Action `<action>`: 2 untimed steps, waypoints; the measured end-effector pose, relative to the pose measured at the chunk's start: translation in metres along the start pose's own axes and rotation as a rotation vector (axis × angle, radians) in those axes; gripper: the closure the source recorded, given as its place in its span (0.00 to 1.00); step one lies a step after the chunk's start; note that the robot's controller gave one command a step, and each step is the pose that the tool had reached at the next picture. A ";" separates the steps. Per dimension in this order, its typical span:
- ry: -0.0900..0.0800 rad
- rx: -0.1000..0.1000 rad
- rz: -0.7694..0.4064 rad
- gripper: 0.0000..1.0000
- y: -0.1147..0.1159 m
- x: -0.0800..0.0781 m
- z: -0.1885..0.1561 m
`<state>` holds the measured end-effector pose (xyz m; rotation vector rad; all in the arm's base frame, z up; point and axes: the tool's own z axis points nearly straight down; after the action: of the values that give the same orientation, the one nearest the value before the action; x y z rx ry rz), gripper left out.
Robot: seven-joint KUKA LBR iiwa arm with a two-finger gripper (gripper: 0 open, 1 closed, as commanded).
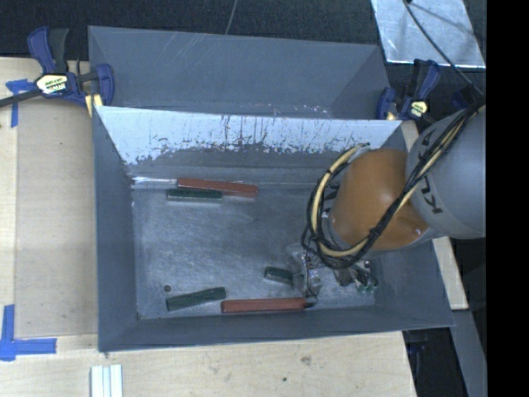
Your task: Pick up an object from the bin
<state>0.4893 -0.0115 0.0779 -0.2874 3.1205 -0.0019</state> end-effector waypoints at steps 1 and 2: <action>0.000 0.000 -0.001 1.00 0.000 0.000 0.000; -0.002 0.000 0.048 1.00 -0.019 -0.069 -0.186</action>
Offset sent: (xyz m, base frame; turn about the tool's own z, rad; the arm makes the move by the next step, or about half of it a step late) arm 0.0675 -0.0061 0.1827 0.0486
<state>0.5594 -0.0180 0.2643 -0.2130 3.1247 -0.0019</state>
